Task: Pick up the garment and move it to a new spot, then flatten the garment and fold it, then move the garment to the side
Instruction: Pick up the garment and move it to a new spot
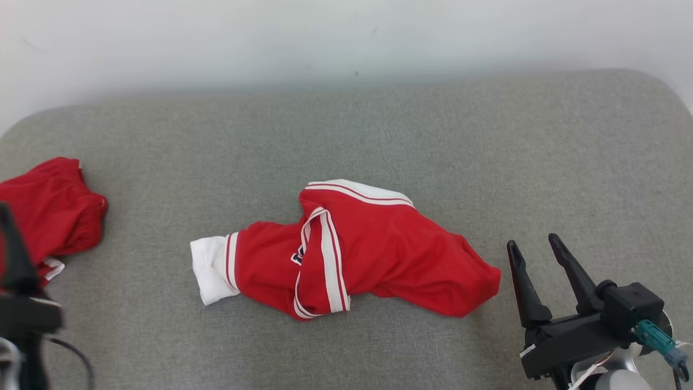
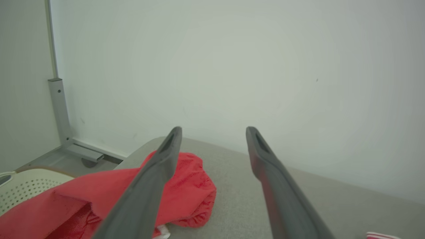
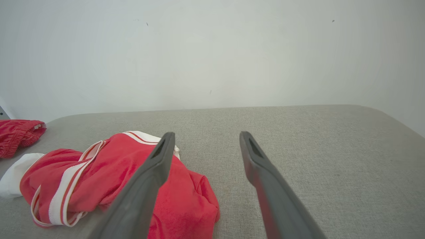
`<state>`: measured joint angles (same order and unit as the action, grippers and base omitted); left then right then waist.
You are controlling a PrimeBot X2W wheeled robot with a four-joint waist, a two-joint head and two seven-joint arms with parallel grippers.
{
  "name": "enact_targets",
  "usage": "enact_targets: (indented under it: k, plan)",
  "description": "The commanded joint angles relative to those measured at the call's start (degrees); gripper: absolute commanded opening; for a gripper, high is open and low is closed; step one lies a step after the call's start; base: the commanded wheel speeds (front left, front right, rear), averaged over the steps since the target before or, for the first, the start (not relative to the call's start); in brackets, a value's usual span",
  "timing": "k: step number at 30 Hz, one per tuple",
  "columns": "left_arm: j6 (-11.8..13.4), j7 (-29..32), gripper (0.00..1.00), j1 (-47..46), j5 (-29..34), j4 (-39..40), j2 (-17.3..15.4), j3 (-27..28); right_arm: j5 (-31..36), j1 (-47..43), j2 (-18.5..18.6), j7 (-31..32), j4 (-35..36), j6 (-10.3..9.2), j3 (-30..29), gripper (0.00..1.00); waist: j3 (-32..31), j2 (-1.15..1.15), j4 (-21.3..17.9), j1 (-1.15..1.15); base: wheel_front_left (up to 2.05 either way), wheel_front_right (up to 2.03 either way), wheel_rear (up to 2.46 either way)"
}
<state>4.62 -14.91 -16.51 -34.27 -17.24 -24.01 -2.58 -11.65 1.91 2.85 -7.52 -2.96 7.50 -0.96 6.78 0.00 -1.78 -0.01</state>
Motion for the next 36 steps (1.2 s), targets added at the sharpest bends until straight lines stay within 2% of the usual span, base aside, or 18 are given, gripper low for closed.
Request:
enact_targets:
  k: [1,9,12,16,23,36]
  plan:
    - [0.1,-0.2,1.00,1.3,0.2,1.7,0.7,0.0,0.7,-0.2,0.1,0.2,0.2,-0.02,-0.3,1.00,-1.1,0.00,0.7,0.01,0.00,0.00,0.00]
    - [2.4,0.3,1.00,11.2,3.3,13.8,5.4,-5.7,1.3,-1.5,0.1,0.8,0.7,-0.02,-0.3,1.00,-4.3,0.00,1.2,0.01,0.00,0.00,0.00]
    - [1.2,0.1,1.00,13.3,3.2,15.1,7.1,-7.6,1.6,-2.3,0.1,0.4,0.6,-0.02,-0.3,1.00,-6.0,0.00,1.1,0.01,0.00,0.00,0.00]
    - [0.6,-0.1,1.00,13.9,6.2,13.5,7.4,-10.2,1.6,-2.9,0.1,0.3,0.2,-0.02,-0.1,1.00,-7.3,0.00,0.9,0.01,0.00,0.00,0.00]
    - [2.1,-0.1,1.00,12.7,11.9,9.7,6.6,-14.0,2.8,-3.5,0.1,0.1,-0.1,-0.02,0.0,1.00,-8.8,0.00,0.0,0.01,0.00,0.00,0.00]
    - [2.9,1.5,1.00,15.4,9.8,7.6,6.5,-13.7,1.8,-7.5,0.1,1.0,2.2,-0.02,0.2,1.00,-10.4,0.00,-0.6,0.01,0.00,0.00,0.00]
